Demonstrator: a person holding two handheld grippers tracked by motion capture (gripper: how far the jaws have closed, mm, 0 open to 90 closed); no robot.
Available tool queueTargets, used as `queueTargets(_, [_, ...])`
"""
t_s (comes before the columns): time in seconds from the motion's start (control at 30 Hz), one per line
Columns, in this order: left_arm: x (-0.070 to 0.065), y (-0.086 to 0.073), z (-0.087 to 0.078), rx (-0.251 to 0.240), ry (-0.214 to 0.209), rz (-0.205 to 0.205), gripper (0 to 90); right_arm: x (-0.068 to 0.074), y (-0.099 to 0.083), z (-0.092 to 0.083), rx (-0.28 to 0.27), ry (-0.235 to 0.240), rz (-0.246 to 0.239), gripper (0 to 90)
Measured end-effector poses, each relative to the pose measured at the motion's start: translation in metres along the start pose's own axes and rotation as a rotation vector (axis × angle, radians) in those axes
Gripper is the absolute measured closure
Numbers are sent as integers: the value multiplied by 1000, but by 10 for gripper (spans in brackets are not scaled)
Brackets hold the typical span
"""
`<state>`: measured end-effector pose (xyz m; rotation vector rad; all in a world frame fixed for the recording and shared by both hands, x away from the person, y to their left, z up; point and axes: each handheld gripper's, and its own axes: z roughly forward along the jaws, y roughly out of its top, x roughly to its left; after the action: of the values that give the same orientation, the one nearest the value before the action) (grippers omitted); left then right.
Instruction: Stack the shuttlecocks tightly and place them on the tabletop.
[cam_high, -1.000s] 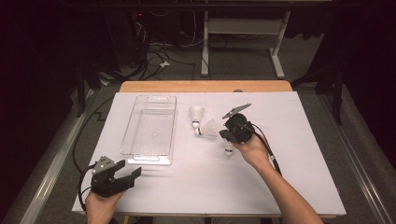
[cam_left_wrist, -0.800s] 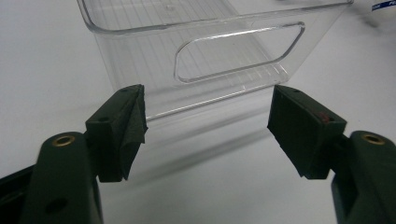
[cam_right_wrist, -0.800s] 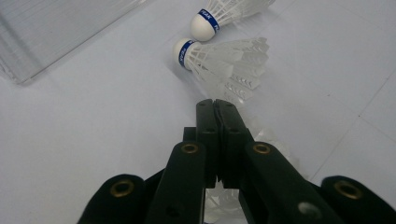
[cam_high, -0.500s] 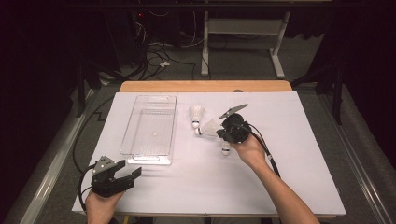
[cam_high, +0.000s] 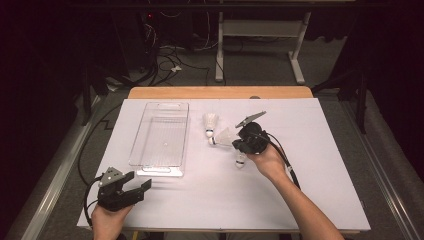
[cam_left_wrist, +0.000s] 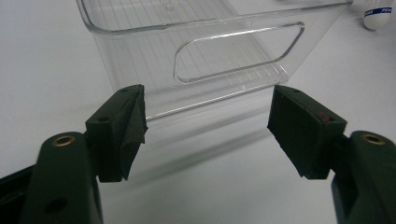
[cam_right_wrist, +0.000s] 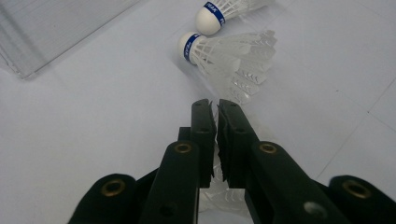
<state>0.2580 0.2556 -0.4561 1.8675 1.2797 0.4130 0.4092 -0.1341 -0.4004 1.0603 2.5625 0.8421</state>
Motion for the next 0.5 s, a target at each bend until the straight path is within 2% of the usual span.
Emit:
queueTargets(0.1, [0,0,0,0,0,0,288,-1,-1,-2,4,2,-10,845])
queueTargets(0.5, [0,0,0,2,0,2,288,-8,-11,-18,31,6,4,827])
